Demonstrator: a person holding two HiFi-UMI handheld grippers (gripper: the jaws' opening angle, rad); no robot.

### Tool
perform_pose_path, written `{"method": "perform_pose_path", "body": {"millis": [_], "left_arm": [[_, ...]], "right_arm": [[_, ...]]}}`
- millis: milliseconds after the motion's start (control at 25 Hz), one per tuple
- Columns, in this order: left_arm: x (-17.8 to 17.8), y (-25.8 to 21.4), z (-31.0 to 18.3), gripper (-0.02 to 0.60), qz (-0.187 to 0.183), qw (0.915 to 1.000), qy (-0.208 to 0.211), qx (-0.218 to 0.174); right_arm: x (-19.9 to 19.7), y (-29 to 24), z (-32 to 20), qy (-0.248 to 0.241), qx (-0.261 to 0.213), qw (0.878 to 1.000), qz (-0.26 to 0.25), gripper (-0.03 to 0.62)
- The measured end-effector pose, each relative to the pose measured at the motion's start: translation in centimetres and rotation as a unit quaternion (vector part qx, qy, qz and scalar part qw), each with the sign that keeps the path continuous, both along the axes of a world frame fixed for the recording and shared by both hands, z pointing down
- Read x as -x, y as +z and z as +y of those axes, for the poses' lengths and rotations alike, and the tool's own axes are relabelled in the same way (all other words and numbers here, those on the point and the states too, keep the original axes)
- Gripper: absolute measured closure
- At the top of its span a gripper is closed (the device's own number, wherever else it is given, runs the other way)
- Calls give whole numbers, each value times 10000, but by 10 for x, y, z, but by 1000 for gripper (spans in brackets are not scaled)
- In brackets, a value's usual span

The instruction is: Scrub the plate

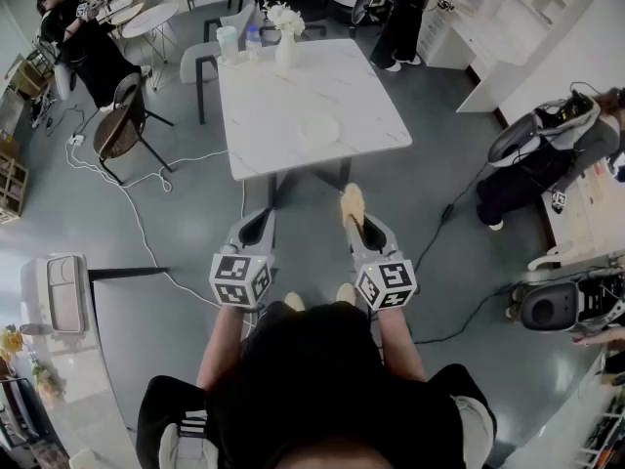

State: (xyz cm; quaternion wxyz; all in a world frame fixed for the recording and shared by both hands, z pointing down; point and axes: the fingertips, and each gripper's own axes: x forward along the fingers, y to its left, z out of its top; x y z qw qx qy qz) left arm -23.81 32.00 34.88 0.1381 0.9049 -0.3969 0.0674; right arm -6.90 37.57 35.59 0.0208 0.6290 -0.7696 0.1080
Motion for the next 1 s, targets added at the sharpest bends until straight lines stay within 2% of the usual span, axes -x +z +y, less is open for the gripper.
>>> {"method": "perform_pose_path", "body": {"millis": [360,720,1000], "left_arm": [[7,4,-1,575,7,10000,-19,31],[8,5,-10,575,54,10000,38,34],[-4,8,-18,575,64,9999,128,76]], "right_arm": [[12,-4,0,-119,-133,9998,23,525],[2,-2,-6,169,-26,9998,-63,525],[-9,0,-9,271,11,9996,-52,525]]}}
